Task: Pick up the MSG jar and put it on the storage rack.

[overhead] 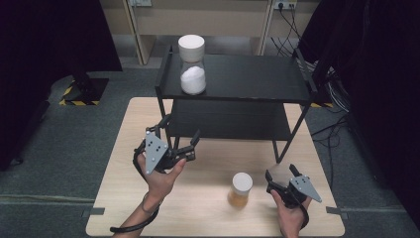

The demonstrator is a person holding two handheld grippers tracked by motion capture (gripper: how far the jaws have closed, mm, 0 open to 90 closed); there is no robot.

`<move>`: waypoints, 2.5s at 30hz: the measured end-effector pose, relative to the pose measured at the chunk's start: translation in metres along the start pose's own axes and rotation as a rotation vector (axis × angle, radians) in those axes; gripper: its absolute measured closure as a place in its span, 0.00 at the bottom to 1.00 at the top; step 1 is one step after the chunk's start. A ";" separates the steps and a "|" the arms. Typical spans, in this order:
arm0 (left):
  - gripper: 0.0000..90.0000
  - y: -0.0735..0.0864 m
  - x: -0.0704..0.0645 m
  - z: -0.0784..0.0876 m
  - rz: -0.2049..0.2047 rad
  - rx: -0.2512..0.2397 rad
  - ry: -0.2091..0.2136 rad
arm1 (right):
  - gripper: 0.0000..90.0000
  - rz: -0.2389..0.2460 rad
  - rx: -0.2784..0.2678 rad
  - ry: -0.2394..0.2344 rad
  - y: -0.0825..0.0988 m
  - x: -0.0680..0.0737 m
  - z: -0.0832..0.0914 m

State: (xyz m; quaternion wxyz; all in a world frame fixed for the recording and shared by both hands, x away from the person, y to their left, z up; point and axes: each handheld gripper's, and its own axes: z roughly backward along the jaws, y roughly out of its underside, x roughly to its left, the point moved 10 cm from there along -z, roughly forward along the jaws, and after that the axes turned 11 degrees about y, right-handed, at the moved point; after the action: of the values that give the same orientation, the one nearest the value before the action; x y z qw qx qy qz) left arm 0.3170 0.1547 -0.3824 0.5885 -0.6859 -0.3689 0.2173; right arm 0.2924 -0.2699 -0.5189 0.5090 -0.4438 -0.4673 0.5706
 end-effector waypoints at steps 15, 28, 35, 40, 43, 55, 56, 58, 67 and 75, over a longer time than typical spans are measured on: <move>0.07 0.042 -0.006 0.018 0.047 0.063 -0.007 | 0.07 0.001 0.000 -0.001 0.000 0.000 0.000; 0.07 0.080 -0.012 0.029 0.103 0.134 -0.021 | 0.07 0.001 -0.001 0.000 0.000 0.000 0.000; 0.07 0.099 -0.013 0.034 0.127 0.183 -0.028 | 0.07 0.003 -0.002 0.000 0.000 0.001 0.000; 0.07 0.112 -0.013 0.037 0.164 0.203 -0.039 | 0.07 0.003 -0.002 -0.001 0.000 0.000 0.000; 0.07 0.120 -0.015 0.037 0.173 0.228 -0.036 | 0.07 0.002 -0.002 -0.001 0.000 0.000 0.000; 0.08 0.142 -0.013 0.039 0.240 0.281 -0.053 | 0.07 0.003 -0.009 -0.002 0.001 0.000 0.001; 0.08 0.143 -0.013 0.039 0.242 0.282 -0.053 | 0.07 0.003 -0.010 -0.003 0.001 0.000 0.001; 0.08 0.143 -0.012 0.039 0.244 0.283 -0.052 | 0.08 0.003 -0.009 -0.004 0.001 0.000 0.001; 0.08 0.143 -0.015 0.039 0.222 0.277 -0.049 | 0.07 0.005 -0.012 -0.004 0.001 0.000 0.001; 0.08 0.144 -0.015 0.039 0.223 0.274 -0.043 | 0.07 0.005 -0.010 -0.005 0.001 0.000 0.001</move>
State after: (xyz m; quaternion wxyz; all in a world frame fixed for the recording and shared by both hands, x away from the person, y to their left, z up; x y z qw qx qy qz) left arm 0.3148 0.1635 -0.5317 0.6407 -0.6310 -0.2700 0.3443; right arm 0.2917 -0.2698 -0.5194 0.5042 -0.4461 -0.4700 0.5708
